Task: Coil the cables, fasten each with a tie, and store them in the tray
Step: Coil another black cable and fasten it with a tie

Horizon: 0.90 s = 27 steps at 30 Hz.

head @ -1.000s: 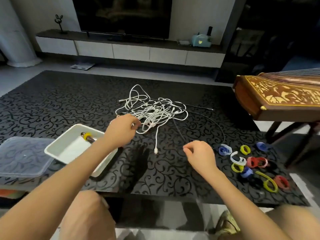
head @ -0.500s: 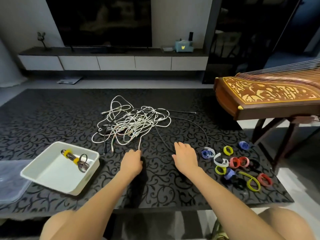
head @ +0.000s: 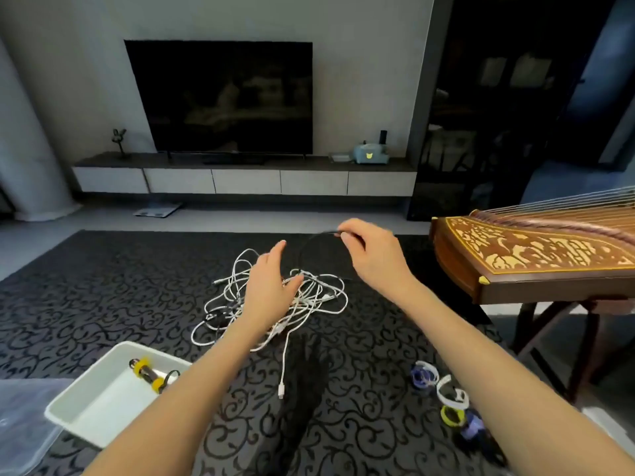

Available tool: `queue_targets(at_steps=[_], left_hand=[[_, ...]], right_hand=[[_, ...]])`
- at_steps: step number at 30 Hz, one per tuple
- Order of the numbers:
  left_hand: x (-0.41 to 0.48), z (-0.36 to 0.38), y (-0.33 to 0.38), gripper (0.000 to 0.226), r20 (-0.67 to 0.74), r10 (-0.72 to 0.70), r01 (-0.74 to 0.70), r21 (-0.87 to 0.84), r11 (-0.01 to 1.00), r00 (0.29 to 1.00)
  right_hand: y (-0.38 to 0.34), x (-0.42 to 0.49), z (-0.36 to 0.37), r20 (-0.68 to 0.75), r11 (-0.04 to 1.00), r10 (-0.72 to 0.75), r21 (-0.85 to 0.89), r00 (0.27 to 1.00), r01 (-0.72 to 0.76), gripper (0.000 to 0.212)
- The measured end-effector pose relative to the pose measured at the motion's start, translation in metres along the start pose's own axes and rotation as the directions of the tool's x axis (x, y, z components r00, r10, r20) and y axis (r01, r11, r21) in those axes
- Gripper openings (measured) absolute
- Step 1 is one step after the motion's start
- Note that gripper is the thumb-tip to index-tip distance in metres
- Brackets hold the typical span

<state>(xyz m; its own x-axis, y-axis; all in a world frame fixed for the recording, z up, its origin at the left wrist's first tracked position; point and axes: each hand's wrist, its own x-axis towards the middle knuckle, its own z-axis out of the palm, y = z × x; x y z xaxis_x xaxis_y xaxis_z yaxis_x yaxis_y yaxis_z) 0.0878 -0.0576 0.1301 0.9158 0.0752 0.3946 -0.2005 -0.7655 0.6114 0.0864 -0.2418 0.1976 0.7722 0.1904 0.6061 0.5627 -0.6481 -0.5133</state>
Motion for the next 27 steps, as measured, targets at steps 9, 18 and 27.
queue_targets(at_steps=[9, 18, 27], left_hand=[[0.071, -0.068, 0.038, 0.022, -0.102, 0.079, -0.093, -0.142, 0.986, 0.992], [0.063, -0.124, 0.003, 0.037, 0.070, -0.298, 0.299, -0.421, 0.856, 0.952], [0.045, -0.141, 0.080, 0.030, 0.275, -0.050, 0.130, -0.279, 0.951, 0.960]], right_hand=[[-0.093, 0.081, -0.115, -0.292, 0.739, 0.043, 0.653, 0.955, 0.166, 0.024], [0.001, 0.077, -0.117, -0.180, 0.741, 0.635, 0.416, 0.751, -0.527, 0.022], [-0.068, 0.024, -0.043, 0.191, 0.990, 0.139, -0.022, 0.972, -0.137, 0.057]])
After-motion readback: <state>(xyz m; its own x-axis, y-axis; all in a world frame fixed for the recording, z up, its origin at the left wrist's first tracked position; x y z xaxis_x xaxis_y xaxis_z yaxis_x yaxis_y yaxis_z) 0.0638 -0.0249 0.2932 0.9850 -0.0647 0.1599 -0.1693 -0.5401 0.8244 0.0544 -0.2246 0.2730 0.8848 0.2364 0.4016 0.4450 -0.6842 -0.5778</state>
